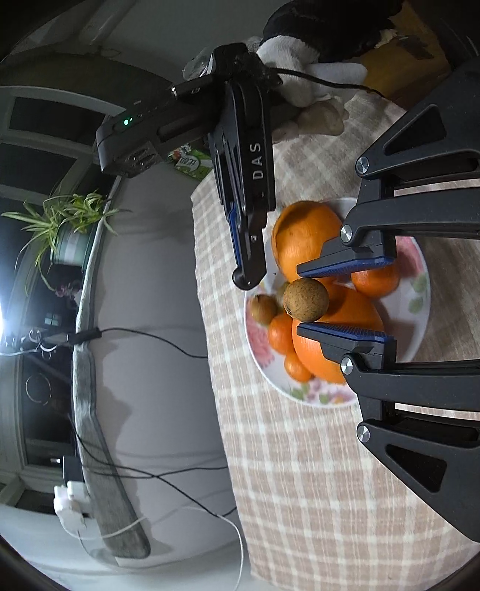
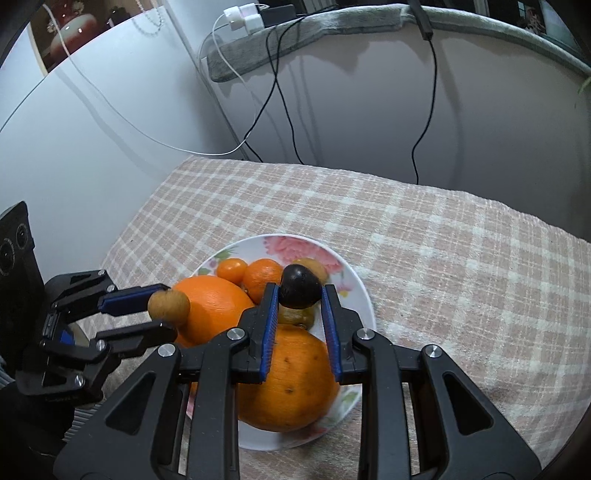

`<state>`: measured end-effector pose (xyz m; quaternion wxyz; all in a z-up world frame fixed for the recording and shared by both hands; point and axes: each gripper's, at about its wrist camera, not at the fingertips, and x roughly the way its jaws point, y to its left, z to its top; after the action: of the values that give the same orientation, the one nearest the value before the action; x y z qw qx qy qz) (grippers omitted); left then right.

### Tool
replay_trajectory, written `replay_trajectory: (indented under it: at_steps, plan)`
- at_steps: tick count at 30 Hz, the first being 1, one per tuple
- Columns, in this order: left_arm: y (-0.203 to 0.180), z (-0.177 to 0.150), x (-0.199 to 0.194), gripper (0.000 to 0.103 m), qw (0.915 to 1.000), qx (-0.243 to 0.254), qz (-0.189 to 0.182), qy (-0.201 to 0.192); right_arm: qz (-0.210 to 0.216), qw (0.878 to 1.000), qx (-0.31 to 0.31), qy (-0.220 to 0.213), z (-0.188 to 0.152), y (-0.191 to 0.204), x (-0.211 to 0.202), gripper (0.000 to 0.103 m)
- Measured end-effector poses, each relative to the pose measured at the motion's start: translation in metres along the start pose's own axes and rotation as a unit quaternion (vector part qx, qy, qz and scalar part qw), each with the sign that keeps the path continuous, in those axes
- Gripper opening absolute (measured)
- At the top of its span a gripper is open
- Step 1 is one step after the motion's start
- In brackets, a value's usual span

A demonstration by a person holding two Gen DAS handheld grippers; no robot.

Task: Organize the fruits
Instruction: 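Lift and carry the brown fruit and dark plum over the white plate, then open both grippers to drop the brown fruit and plum onto the plate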

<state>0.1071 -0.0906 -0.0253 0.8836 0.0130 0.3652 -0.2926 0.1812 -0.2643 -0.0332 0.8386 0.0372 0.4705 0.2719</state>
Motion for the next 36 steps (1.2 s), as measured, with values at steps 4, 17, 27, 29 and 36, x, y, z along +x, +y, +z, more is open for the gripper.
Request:
replay_trajectory:
  at_steps: [4, 17, 27, 29, 36]
  plan:
    - [-0.003, 0.001, 0.004, 0.023, 1.0, 0.002, -0.003, 0.004, 0.002, 1.0, 0.006, 0.004, -0.003, -0.007, 0.0, 0.024]
    - [-0.011, 0.003, 0.004, 0.023, 0.9999, 0.011, 0.0, 0.006, 0.011, 1.0, 0.017, 0.017, -0.007, -0.017, 0.004, 0.025]
    - [-0.011, 0.003, 0.002, 0.036, 0.9999, 0.013, 0.001, 0.004, 0.005, 1.0, 0.011, 0.016, -0.007, -0.014, 0.003, 0.044]
    - [-0.01, 0.003, 0.002, 0.037, 0.9999, 0.014, 0.003, 0.004, 0.005, 1.0, 0.01, 0.014, -0.006, -0.014, 0.001, 0.046]
    - [-0.012, 0.003, -0.001, 0.061, 0.9998, 0.017, 0.01, -0.001, 0.0, 1.0, 0.01, 0.003, -0.003, -0.012, -0.005, 0.066]
